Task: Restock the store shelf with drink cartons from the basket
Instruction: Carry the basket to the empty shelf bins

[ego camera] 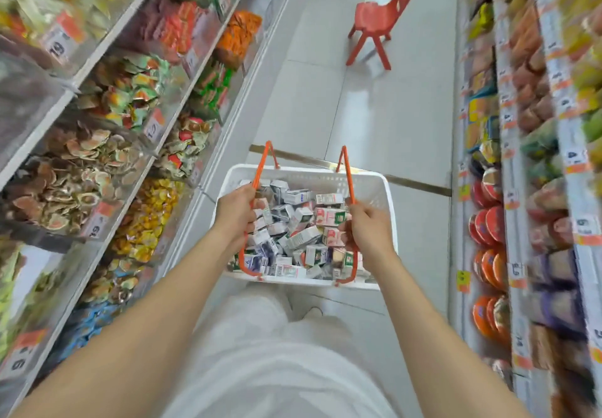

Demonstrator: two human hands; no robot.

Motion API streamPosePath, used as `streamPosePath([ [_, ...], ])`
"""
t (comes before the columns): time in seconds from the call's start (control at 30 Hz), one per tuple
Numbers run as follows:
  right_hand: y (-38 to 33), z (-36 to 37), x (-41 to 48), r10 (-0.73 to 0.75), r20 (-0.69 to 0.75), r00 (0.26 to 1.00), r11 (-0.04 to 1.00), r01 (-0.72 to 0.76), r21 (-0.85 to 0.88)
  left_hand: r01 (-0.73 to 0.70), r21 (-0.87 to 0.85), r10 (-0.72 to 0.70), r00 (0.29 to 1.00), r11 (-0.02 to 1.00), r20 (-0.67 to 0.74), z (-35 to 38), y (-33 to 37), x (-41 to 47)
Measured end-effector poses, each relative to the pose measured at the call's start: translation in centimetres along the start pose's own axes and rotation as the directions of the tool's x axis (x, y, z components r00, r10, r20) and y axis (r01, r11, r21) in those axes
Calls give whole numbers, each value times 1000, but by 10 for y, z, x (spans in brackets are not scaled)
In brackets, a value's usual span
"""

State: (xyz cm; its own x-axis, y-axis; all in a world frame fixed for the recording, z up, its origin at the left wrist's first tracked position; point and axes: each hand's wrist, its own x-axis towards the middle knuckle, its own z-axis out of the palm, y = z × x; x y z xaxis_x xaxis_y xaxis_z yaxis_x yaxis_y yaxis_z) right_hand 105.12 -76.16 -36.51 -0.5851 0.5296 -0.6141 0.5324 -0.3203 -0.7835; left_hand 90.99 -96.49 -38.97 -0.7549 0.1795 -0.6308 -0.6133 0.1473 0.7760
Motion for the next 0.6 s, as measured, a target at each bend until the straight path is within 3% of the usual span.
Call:
streamPosePath([
  [0.13, -82, 4, 113, -67, -23, 997, 994, 65, -89, -18, -49, 16, 999, 999, -31, 49, 70, 101],
  [0.3, -187, 9, 240, -50, -71, 996, 993, 42, -107, 88, -128, -90, 996, 988, -15, 108, 159, 227],
  [0.6, -376, 8, 465, -124, -29, 992, 984, 119, -134, 92, -130, -96, 995, 987, -28, 238, 359, 417],
])
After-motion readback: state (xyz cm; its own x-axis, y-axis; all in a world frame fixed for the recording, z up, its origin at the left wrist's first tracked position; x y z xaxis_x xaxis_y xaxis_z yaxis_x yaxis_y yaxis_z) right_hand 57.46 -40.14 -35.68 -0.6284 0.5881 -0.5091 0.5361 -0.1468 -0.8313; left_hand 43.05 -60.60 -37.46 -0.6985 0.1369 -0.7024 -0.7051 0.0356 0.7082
